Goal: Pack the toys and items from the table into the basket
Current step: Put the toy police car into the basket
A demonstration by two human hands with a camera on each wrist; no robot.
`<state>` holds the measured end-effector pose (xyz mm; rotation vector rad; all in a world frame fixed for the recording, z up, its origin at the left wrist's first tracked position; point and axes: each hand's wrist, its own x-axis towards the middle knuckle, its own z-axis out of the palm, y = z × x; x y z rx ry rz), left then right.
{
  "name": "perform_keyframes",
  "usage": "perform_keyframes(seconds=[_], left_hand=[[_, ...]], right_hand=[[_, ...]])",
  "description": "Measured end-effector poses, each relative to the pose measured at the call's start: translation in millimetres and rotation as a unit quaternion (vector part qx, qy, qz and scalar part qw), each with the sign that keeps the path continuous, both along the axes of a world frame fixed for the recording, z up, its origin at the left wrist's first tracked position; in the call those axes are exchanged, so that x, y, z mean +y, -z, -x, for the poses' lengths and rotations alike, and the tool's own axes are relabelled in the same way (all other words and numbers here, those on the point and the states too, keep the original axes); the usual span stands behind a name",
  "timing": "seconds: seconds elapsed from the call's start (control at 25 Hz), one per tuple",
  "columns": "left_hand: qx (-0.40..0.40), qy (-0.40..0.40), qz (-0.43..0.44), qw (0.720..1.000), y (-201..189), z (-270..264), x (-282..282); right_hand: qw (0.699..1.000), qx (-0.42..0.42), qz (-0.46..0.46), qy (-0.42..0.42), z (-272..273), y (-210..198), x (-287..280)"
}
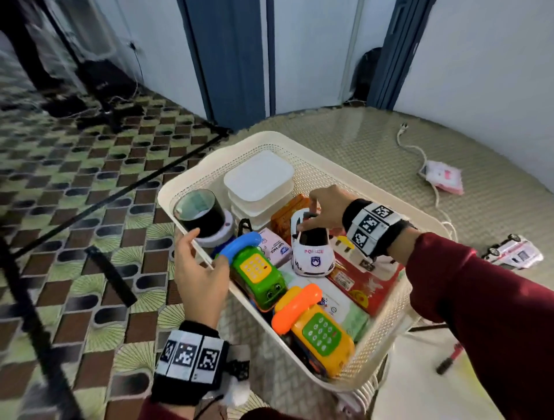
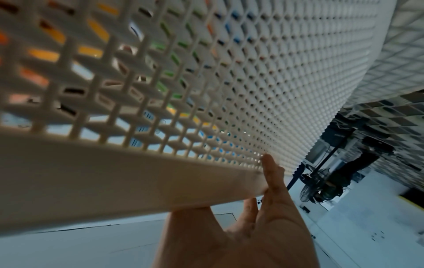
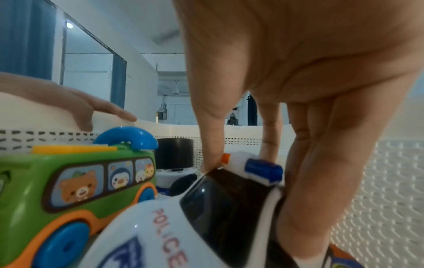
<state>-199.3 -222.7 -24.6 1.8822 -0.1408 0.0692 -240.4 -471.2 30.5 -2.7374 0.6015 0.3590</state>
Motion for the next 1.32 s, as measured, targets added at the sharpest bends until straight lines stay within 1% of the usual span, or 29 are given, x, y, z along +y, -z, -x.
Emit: perform_keyframes(seconds=[0.04, 0.08, 0.16, 0.24, 0.28, 0.36, 0.48, 0.56, 0.6, 0.68, 0.76, 0.8, 0.88, 1.0, 1.04, 1.12, 1.16, 1.2, 1.32], left_hand=[[0.003, -0.002, 0.009, 1.000, 0.0, 0.6, -0.5], [0.007, -0.005, 0.020, 1.000, 0.1, 1.1, -0.9], [0.009, -0.009, 0.044, 0.999, -0.2, 1.1, -1.9], [0.011, -0.015, 0.060, 0.998, 1.1, 0.8, -2.7], [0.012, -0.017, 0.063, 0.998, 1.4, 1.0, -2.8], [0.016, -0.019, 0.071, 0.997, 2.0, 1.1, -3.0], [0.027, -0.016, 0.081, 0.996, 2.0, 0.1, -2.9], [0.031, -0.017, 0.079, 0.996, 1.7, 0.2, -2.4], [0.031, -0.018, 0.080, 0.996, 1.6, 0.5, -2.0], [0.029, -0.018, 0.082, 0.996, 1.5, 0.8, -1.9], [0.030, -0.021, 0.086, 0.996, 2.2, 1.0, -1.2], [0.030, -0.021, 0.087, 0.996, 2.9, 0.3, -1.0], [0.026, -0.024, 0.088, 0.995, 3.5, -0.2, -0.2], [0.024, -0.030, 0.086, 0.996, 2.2, 1.8, -1.1], [0.023, -0.030, 0.087, 0.995, 2.2, 2.0, -1.6], [0.024, -0.027, 0.096, 0.995, 2.7, 2.5, -2.6], [0.024, -0.025, 0.104, 0.994, 2.8, 2.3, -2.3], [0.026, -0.023, 0.112, 0.993, 2.7, 2.5, -2.9], [0.028, -0.018, 0.112, 0.993, 0.2, 3.1, -3.4]], right_hand=[[1.000, 0.020, 0.004, -0.024, 1.5, -2.5, -2.7], [0.997, 0.033, 0.016, -0.070, 2.3, -4.4, -5.7], [0.980, 0.044, 0.030, -0.191, 2.7, -7.3, -7.4], [0.947, 0.099, 0.066, -0.299, 2.0, -8.0, -0.7], [0.927, 0.133, 0.102, -0.335, 0.9, -6.2, 4.2], [0.898, 0.184, 0.155, -0.369, -1.2, -4.2, 13.3], [0.870, 0.239, 0.177, -0.393, -5.5, -7.6, 16.4], [0.858, 0.240, 0.201, -0.406, -7.7, -8.7, 14.7], [0.861, 0.218, 0.210, -0.408, -8.7, -7.5, 14.1], [0.877, 0.154, 0.214, -0.402, -9.4, -5.9, 12.0], [0.894, 0.125, 0.200, -0.381, -9.3, -10.0, 6.8], [0.904, 0.123, 0.195, -0.361, -8.0, -12.4, 5.3], [0.912, 0.126, 0.215, -0.326, -3.2, -15.1, 7.3], [0.916, 0.185, 0.206, -0.292, 7.8, -9.6, 8.5], [0.920, 0.193, 0.193, -0.280, 10.5, -9.0, 6.7], [0.940, 0.181, 0.124, -0.262, 12.8, -8.7, 1.4], [0.945, 0.171, 0.088, -0.266, 12.5, -8.4, 2.9], [0.943, 0.172, 0.063, -0.277, 11.8, -6.2, 5.1], [0.933, 0.186, 0.036, -0.305, 7.2, 0.7, 12.8]])
